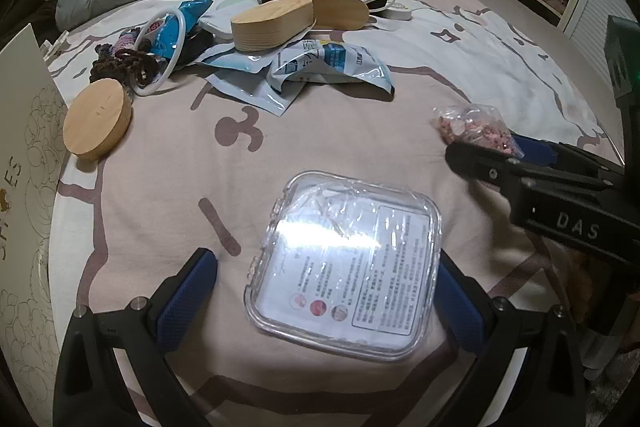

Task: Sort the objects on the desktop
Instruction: 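Grasp the candy bag with the right gripper while the left gripper grasps the clear container, then carry the clear container and candy bag over the shoe box with both grippers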

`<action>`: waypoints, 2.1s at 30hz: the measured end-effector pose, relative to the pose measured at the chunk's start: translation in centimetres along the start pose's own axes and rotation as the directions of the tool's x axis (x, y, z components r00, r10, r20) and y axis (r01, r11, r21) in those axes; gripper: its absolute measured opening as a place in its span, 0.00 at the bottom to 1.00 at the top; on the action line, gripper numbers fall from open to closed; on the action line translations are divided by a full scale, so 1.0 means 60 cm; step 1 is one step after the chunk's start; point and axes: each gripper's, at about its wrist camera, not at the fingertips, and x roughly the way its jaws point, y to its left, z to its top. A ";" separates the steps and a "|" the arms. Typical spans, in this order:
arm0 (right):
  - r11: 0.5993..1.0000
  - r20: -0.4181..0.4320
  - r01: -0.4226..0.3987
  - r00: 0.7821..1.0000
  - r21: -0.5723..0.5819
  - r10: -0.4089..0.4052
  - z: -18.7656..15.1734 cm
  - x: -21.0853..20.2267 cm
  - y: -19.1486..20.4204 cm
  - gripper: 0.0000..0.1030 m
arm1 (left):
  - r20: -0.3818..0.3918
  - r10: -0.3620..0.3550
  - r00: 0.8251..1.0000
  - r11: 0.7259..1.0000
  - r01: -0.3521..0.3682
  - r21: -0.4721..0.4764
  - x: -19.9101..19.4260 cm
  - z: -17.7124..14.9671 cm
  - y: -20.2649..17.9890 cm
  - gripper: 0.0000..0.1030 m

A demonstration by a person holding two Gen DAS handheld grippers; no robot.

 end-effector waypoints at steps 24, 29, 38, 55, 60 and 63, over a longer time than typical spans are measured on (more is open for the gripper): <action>0.999 0.075 -0.001 0.997 -0.033 0.004 -0.003 -0.017 0.014 0.28 | 0.031 -0.028 0.999 0.998 0.029 -0.047 -0.008 0.004 0.004 1.00; 0.999 0.075 -0.001 0.997 -0.032 0.004 -0.004 -0.017 0.014 0.28 | 0.040 -0.078 0.996 0.992 0.082 -0.098 -0.014 0.006 0.017 0.98; 1.000 0.074 -0.001 0.997 -0.031 0.003 -0.005 -0.017 0.015 0.28 | 0.064 -0.067 0.996 0.993 0.073 -0.091 -0.025 0.008 0.017 0.78; 0.999 0.117 -0.010 0.993 -0.041 0.014 -0.005 -0.038 0.019 0.28 | 0.130 0.008 0.991 0.994 0.006 -0.110 -0.052 0.013 0.033 0.78; 0.998 0.144 -0.024 0.989 -0.058 0.032 -0.006 -0.057 0.028 0.28 | 0.170 0.045 0.984 0.993 -0.025 -0.118 -0.068 0.017 0.041 0.78; 0.997 0.161 -0.038 0.986 -0.065 0.048 -0.004 -0.068 0.034 0.28 | 0.204 0.067 0.977 0.992 -0.043 -0.119 -0.083 0.021 0.044 0.78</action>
